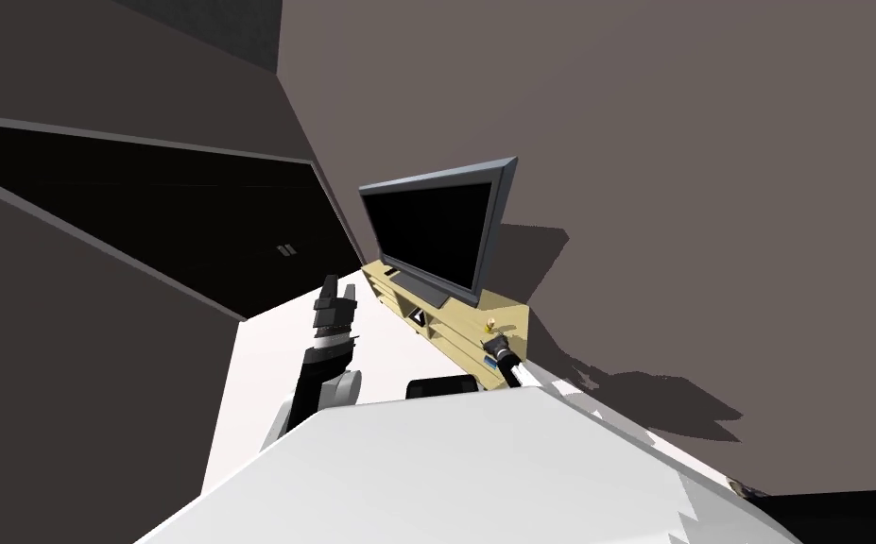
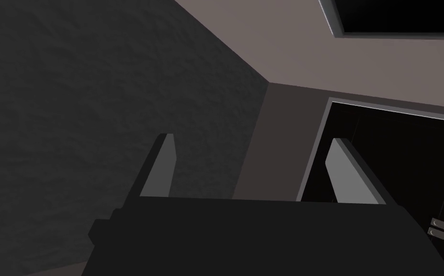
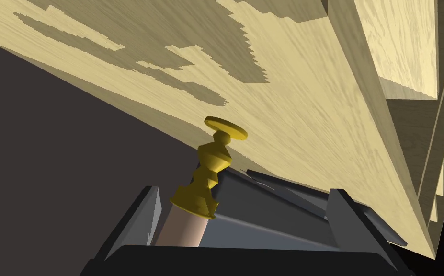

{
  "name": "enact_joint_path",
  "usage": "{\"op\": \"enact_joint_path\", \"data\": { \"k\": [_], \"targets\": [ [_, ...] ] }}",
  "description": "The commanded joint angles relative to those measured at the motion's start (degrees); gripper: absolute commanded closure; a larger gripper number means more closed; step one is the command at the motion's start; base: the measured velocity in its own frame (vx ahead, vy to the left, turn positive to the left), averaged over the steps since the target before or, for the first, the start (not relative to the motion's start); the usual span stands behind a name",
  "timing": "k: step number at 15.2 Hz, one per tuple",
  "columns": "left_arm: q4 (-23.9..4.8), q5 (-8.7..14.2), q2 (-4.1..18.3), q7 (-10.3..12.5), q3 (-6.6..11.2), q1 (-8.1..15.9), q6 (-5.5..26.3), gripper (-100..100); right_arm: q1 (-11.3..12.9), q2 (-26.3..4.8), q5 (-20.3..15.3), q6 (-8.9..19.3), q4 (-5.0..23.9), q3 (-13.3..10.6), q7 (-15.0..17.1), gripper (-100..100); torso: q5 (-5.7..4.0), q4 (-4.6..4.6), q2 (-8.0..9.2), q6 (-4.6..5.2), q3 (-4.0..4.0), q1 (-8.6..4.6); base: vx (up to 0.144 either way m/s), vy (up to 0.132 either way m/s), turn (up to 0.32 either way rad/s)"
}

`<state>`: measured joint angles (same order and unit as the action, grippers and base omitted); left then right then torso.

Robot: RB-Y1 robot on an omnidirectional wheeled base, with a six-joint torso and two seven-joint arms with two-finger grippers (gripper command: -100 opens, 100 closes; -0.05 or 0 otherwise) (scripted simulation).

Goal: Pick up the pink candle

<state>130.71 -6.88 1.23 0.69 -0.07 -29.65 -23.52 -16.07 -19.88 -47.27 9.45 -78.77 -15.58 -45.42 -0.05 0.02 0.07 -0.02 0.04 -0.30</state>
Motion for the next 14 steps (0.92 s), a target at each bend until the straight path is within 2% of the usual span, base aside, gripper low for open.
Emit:
{"op": "enact_joint_path", "data": {
  "k": [1, 6, 14],
  "targets": [
    [0.0, 0.0, 0.0, 0.0, 0.0, 0.0, 0.0, 0, -0.5, -1.8, 0.7, -0.6, 0.2, 0.0, 0.1, -100, 0.0, 0.0, 0.0, 0.0, 0.0, 0.0, -0.044, -0.041, 0.173],
    [0.0, 0.0, 0.0, 0.0, 0.0, 0.0, 0.0, 0, -2.4, -6.3, 1.8, -1.8, 0.4, 0.0, 0.2, -100, 0.0, 0.02, 0.07, -0.01, 0.04, 0.01, -0.056, -0.04, 0.194],
    [0.0, 0.0, 0.0, 0.0, 0.0, 0.0, 0.0, 0, -5.7, -14.2, 3.4, -3.3, -0.3, -0.3, 0.2, -100, 0.0, -0.01, -0.07, -0.01, -0.04, -0.01, -0.033, -0.037, 0.257]
  ]
}}
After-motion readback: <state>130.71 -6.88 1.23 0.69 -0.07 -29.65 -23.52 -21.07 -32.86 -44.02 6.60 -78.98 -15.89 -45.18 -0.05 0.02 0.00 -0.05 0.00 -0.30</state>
